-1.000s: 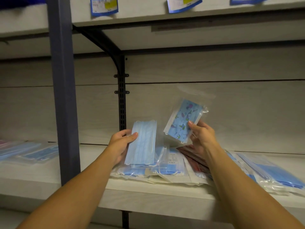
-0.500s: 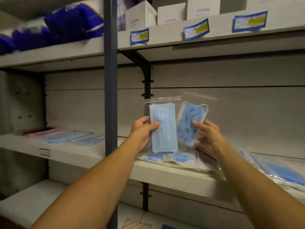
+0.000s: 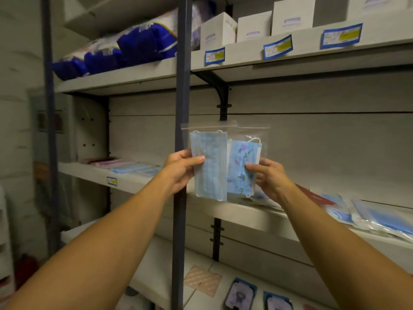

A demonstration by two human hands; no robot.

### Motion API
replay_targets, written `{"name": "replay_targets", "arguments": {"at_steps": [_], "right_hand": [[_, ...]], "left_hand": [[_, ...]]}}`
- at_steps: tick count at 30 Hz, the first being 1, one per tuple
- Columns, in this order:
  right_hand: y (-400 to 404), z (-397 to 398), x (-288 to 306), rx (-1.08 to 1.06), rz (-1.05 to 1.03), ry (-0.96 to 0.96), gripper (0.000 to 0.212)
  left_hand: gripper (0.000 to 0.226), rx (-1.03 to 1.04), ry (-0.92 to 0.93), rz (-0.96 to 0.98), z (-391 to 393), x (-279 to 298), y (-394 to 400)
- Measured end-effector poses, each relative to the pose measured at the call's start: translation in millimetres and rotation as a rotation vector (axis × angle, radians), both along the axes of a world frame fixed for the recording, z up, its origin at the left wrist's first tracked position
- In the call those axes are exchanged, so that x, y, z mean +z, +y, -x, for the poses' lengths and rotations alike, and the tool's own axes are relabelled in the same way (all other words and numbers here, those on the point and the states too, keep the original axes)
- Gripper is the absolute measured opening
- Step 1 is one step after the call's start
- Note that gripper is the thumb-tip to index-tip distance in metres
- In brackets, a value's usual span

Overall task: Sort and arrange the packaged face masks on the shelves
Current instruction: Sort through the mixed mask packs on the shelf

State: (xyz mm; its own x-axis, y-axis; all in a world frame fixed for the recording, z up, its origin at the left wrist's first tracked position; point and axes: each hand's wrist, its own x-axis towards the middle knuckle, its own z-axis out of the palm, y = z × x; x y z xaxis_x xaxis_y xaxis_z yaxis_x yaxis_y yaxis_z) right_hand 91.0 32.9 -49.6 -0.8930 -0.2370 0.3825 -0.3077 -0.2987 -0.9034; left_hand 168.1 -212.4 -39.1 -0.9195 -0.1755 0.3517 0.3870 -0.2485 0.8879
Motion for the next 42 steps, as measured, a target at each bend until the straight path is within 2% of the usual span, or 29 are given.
{"name": "replay_targets", "arguments": {"at_steps": [2, 7, 13, 17, 20, 23, 31, 42], "right_hand": [[-11, -6, -2, -0.012, -0.067, 0.003, 0.021], [-46, -20, -6, -0.019, -0.264, 0.042, 0.021], [-95, -30, -4, 0.021, -0.299, 0.076, 0.028], [-138, -32, 0, -0.027, -0.296, 0.104, 0.021], [-171, -37, 4, -0.053, -0.305, 0.118, 0.012], [-201, -41, 4, -0.050, -0.313, 0.125, 0.012], [-278, -35, -9, -0.092, -0.334, 0.119, 0.014], [-366, -26, -22, -0.063, -0.222, 0.045, 0.014]], "left_hand": [[0.040, 0.045, -0.029, 0.034, -11, -3, -17], [0.034, 0.198, -0.064, 0.111, -49, -10, -65], [0.034, 0.423, -0.122, 0.155, -76, -18, -129], [0.024, 0.500, -0.126, 0.149, -92, -16, -169], [0.025, 0.552, -0.107, 0.109, -102, -11, -198], [0.023, 0.600, -0.111, 0.096, -108, -11, -234], [0.027, 0.622, -0.170, 0.136, -108, -22, -330], [0.030, 0.612, -0.148, 0.122, -85, -35, -412]]}}
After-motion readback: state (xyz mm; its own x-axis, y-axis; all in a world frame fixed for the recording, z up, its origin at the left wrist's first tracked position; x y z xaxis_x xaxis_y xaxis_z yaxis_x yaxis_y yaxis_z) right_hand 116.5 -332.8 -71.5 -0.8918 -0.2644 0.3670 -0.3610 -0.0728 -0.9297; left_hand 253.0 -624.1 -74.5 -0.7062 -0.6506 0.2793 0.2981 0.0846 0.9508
